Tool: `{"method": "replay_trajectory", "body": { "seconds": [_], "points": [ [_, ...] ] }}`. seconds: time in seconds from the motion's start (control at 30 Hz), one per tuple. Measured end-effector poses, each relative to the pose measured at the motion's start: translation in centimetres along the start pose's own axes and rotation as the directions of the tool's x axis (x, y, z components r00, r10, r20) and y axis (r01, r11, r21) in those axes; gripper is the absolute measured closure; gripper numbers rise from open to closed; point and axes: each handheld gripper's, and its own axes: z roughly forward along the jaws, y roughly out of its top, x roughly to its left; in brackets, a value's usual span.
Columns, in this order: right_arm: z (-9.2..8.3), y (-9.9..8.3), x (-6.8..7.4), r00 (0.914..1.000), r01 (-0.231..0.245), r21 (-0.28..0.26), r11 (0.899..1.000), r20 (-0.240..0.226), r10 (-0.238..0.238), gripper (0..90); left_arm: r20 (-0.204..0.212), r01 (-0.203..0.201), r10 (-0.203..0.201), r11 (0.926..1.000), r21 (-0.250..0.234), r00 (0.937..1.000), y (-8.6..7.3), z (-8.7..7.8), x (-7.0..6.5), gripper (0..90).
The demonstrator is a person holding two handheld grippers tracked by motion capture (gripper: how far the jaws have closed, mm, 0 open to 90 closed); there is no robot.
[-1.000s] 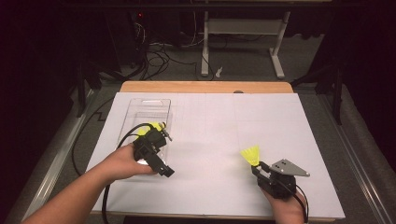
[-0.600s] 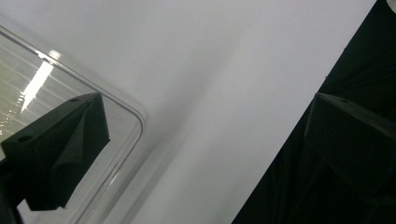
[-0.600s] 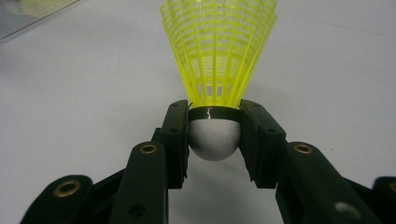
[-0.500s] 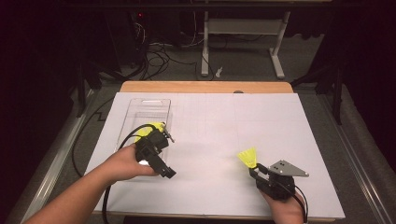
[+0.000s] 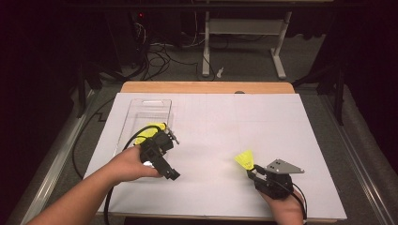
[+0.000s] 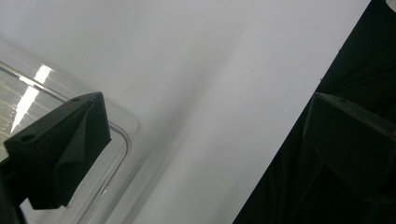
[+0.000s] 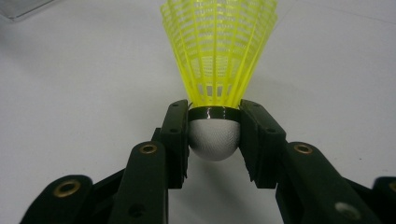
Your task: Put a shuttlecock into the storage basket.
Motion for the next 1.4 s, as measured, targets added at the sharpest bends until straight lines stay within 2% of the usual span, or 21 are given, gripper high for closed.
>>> {"method": "replay_trajectory", "body": {
  "seconds": [0.37,0.83,1.0,1.4],
  "points": [
    [0.8,0.4,0.9,0.9973,0.049,0.015,0.999,-0.056,-0.048,65.9,0.003,-0.006,0.006,1.0,0.002,1.0,-0.1,0.2,-0.2,1.4],
    [1.5,0.9,2.1,0.9857,0.118,0.012,0.993,-0.122,-0.116,65.9,0.004,-0.02,0.02,0.9998,0.006,0.9998,-0.2,0.6,-0.7,1.6],
    [1.6,1.2,2.7,0.9801,0.136,0.004,0.991,-0.146,-0.134,65.9,0.011,-0.032,0.032,0.9994,0.011,0.9994,-0.2,0.9,-1.2,1.6],
    [2.1,1.9,5.0,0.9578,0.202,-0.007,0.979,-0.208,-0.199,65.9,0.022,-0.056,0.055,0.9982,0.022,0.9982,-0.1,1.6,-2.4,1.9]
  ]
}}
